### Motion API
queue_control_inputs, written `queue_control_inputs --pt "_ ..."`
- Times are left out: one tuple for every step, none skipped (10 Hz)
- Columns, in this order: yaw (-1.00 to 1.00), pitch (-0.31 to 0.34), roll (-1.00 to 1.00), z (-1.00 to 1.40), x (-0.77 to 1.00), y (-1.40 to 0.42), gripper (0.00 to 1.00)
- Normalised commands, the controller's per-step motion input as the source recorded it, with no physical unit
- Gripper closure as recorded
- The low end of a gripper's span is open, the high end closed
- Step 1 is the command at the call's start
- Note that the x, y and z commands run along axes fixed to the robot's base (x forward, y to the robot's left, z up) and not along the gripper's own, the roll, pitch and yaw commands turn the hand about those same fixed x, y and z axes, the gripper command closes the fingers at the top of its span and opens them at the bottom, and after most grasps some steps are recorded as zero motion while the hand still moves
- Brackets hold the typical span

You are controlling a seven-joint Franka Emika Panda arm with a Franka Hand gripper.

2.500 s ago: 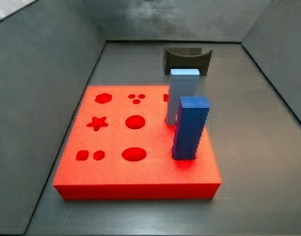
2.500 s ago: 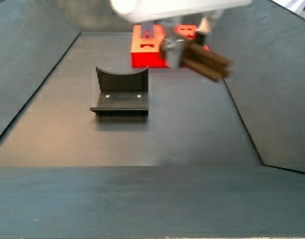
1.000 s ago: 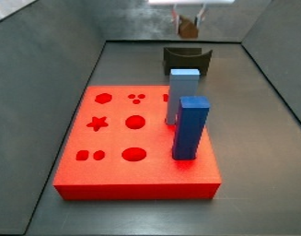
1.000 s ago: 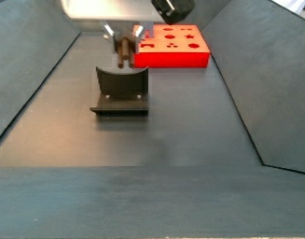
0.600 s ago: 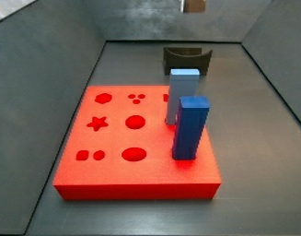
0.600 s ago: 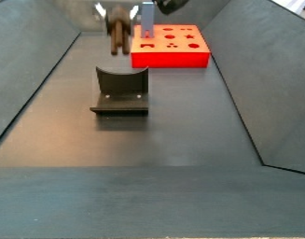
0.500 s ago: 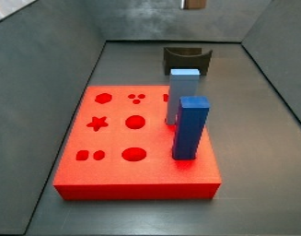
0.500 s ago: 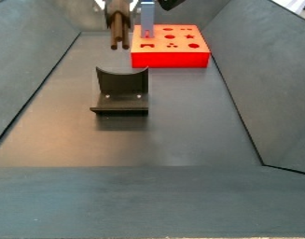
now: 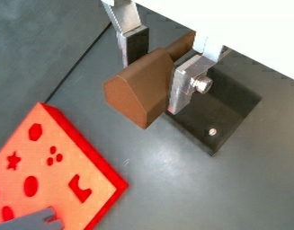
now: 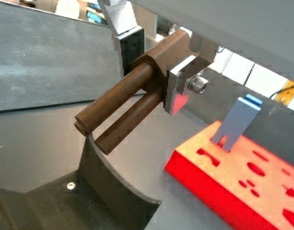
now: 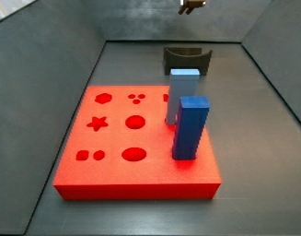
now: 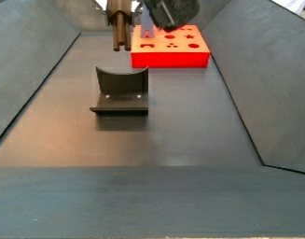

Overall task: Pick up the 3 prong object. Move up. Place the 3 prong object on the fixture. Regrasp the 3 prong object. Move to above the board. Insert the 3 prong object.
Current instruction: Place the 3 prong object on the fixture.

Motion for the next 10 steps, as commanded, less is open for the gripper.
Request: queue_control_inputs --pt "-0.06 0.036 -0.29 0.0 0.06 0.04 1.0" --pt "0.02 0.254 -1.0 -1.0 0.12 0.13 1.0" --pt "0.0 0.25 -1.0 -1.0 0.13 0.13 1.0" --pt "-0.06 0.281 -1.0 -1.0 0.14 0.14 1.0" --pt "-0.12 0.268 -0.82 -1.0 0.15 0.14 1.0" --pt "-0.18 0.205 -0.61 -1.0 0.16 0.14 1.0" --pt "-0.2 0.17 -0.5 -1.0 0.16 0.14 1.0" --pt "-0.22 0.123 -0.34 -1.0 0.17 0.14 1.0" --pt "-0.22 0.056 -0.21 -0.97 0.18 0.13 1.0" --pt "-0.21 0.019 -0.17 -0.75 0.14 0.11 1.0"
